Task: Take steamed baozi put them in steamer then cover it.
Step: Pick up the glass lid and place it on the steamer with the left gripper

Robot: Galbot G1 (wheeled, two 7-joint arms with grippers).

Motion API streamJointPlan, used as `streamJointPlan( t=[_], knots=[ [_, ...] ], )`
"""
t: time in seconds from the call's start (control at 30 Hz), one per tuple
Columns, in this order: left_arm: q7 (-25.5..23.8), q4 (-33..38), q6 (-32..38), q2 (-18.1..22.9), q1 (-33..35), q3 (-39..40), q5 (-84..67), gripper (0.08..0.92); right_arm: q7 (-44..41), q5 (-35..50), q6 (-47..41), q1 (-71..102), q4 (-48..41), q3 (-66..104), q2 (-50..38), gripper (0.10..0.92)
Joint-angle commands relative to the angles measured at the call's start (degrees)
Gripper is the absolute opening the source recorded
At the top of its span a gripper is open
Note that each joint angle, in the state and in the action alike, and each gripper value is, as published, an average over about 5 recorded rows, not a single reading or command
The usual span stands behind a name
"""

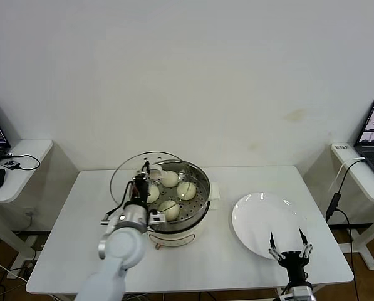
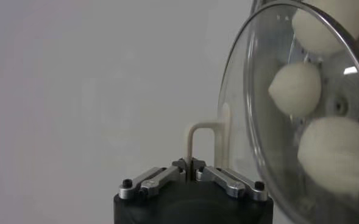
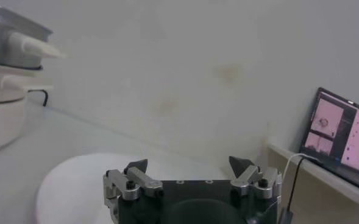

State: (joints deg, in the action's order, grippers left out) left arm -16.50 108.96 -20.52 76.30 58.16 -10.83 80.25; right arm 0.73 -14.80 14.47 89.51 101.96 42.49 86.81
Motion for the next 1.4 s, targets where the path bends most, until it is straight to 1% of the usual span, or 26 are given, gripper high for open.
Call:
streamJointPlan(
  t=[0.03,0.27,0.73,1.4],
  knots=[
    [-1.35,-1.39,-1.16,8.49,-1.15,3.26,5.93,0.124,0.49,-1.64,-0.18,-0.13,-0.77,-0.36,0.22,0.823],
    [-0.68,-2.54,-0.47,10.1,0.33,3.8,8.09,0.124,0.45,-1.58,0.07,0.0,-1.17,-0.16,0.13,0.823],
    [-0.28,-2.68,0.91,10.88,2.53,3.36,9.67,0.124,-0.09,-1.88,0.26,-0.01,-1.65,-0.78,0.27,0.823],
    [1.02,-4.74,2.04,11.37,2.44,1.94,9.85,0.124,-0.44,-2.19,0.66,0.24,-2.13,-1.05,0.08,0.823]
  ],
)
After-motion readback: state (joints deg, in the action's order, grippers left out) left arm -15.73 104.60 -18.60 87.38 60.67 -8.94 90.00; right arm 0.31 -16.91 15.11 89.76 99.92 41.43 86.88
